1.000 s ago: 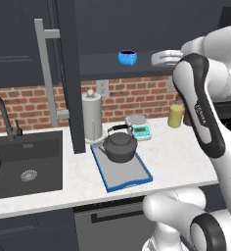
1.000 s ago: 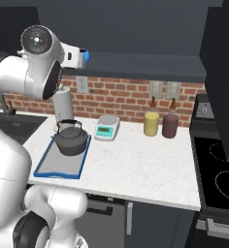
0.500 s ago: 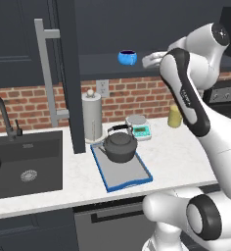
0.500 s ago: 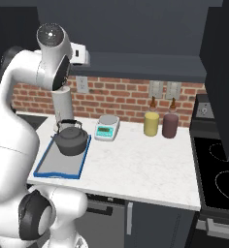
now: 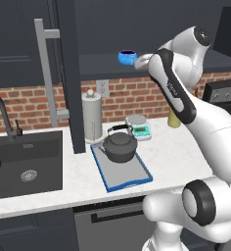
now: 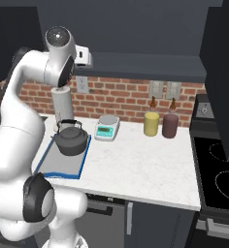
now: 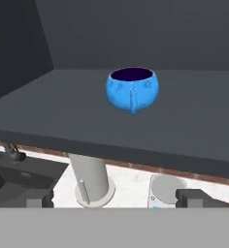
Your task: Pick the kettle from the counter and place it on the tray. Then pick the mug from the cabinet and place it on the tray. Then close the cabinet doors.
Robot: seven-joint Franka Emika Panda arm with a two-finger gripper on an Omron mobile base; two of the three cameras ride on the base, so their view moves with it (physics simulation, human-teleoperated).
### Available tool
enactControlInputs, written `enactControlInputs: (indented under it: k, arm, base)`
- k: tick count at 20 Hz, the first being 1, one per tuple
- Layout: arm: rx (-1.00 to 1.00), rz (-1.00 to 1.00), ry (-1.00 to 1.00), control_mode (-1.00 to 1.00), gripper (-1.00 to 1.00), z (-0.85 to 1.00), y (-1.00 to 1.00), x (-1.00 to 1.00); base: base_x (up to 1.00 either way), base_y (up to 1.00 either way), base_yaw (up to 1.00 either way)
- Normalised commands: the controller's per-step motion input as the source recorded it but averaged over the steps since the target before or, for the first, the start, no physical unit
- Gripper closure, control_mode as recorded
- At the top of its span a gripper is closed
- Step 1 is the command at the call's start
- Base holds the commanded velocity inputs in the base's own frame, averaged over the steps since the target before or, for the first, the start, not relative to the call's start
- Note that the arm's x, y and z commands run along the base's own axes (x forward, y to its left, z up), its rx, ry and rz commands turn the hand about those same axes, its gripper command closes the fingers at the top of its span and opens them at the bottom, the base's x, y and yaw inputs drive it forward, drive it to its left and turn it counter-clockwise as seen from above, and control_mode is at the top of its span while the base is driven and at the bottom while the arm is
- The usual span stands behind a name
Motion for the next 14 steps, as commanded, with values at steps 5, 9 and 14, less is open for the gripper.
enactControlInputs:
  k: [5,9,14]
  arm:
    - [0.00,0.00,0.00,-1.00,-1.00,0.00,0.00,0.46]
    - [0.00,0.00,0.02,-1.00,-1.00,0.00,0.04,0.47]
    - [0.00,0.00,0.01,-1.00,-1.00,0.00,0.07,0.39]
  base:
    - [0.00,0.00,0.00]
    - [0.00,0.00,0.00]
    - [0.00,0.00,0.00]
